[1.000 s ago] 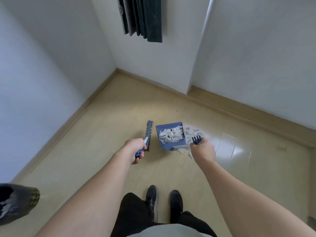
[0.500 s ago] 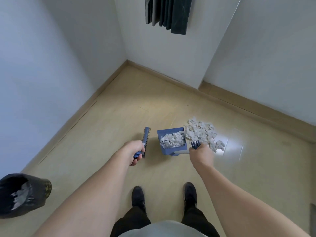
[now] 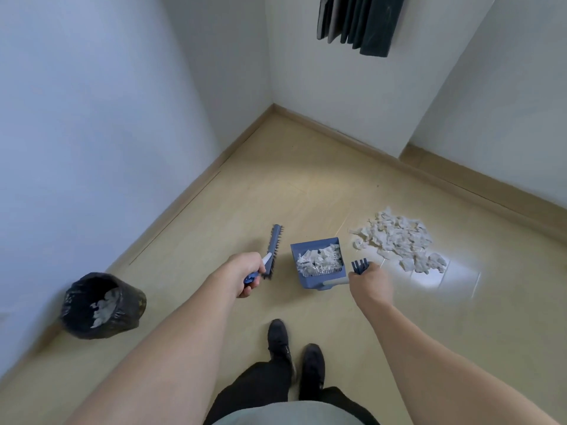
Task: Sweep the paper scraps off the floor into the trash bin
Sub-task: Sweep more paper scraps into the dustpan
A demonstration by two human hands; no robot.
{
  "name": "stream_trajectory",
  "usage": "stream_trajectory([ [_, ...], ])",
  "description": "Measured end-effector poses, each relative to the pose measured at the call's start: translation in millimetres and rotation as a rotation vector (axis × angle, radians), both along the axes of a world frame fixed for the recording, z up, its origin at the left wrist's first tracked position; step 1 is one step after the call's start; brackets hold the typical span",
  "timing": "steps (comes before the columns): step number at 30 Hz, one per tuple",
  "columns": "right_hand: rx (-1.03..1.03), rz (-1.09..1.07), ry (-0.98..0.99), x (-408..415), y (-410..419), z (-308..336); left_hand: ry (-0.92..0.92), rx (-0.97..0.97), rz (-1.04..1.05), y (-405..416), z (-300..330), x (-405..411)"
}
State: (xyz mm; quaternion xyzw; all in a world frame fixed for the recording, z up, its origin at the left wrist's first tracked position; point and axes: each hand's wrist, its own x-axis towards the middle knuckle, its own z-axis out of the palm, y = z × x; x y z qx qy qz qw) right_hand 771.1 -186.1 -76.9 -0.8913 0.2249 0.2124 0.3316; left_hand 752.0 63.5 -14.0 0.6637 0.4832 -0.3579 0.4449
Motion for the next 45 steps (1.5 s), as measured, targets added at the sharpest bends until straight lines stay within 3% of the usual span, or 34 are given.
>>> stream_trajectory([
  [11,-0.026,0.014,-0.013,-64.2,79.8,-1.7,0.02,-0.009,0.05,78.7,-18.7,-78.5],
  [21,-0.058,-0.141,-0.035,-152.8,223.7,-3.0,0.027,-0.074,-0.002,220.5,-26.9,-152.7],
  [38,0.02,-0.024,-0.022,-262.2,329.4,-8.1,0.054,-0.031,0.096,312.0,-29.4,-289.5],
  [45,-0.025,-0.046,-0.041,-304.1,413.3,-3.8,0.093,-0.066,0.052,392.4,-44.7,-328.9],
])
